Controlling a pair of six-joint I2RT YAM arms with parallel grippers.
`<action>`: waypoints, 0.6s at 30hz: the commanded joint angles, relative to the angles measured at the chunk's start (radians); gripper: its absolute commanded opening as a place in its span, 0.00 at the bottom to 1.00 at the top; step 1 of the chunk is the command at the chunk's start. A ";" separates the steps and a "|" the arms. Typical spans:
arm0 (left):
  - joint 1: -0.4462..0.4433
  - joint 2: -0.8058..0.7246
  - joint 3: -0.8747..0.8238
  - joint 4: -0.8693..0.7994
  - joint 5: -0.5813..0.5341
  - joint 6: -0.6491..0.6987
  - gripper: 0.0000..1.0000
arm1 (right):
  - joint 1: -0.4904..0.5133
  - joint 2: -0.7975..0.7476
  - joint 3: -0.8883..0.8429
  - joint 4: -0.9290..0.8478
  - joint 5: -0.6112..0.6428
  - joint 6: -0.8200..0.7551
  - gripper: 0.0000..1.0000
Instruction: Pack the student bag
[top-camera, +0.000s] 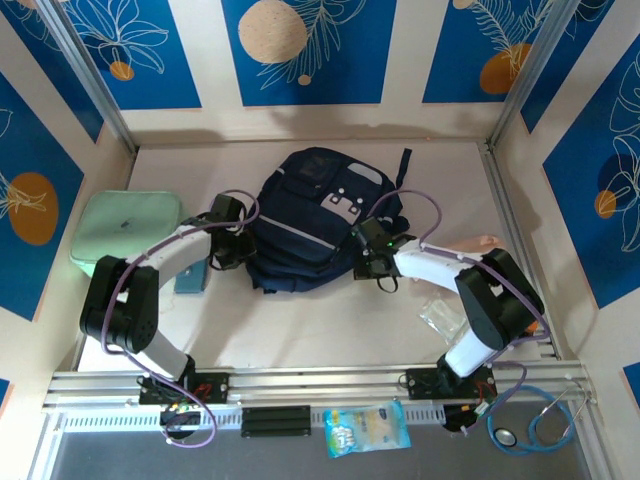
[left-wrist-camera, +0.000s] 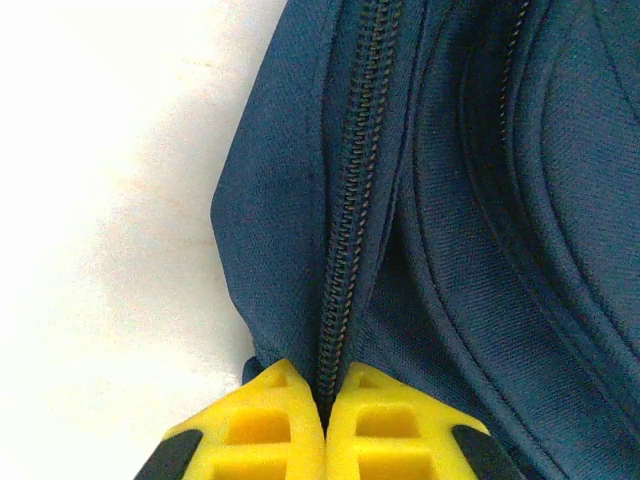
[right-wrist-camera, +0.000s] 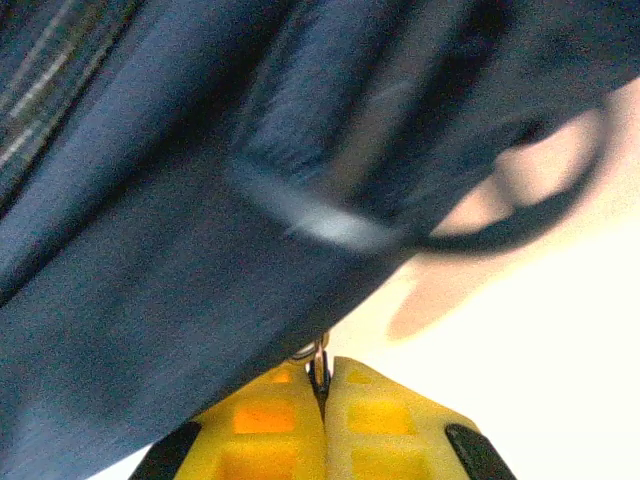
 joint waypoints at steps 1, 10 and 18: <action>0.023 -0.027 0.001 -0.064 -0.064 0.043 0.00 | -0.081 -0.022 0.008 -0.033 0.084 0.017 0.00; 0.020 -0.097 -0.053 -0.040 0.049 0.050 0.00 | -0.202 0.023 0.110 -0.144 0.065 0.086 0.08; -0.012 -0.165 -0.079 -0.029 0.115 0.045 0.00 | -0.193 -0.082 0.075 -0.082 -0.129 -0.105 0.48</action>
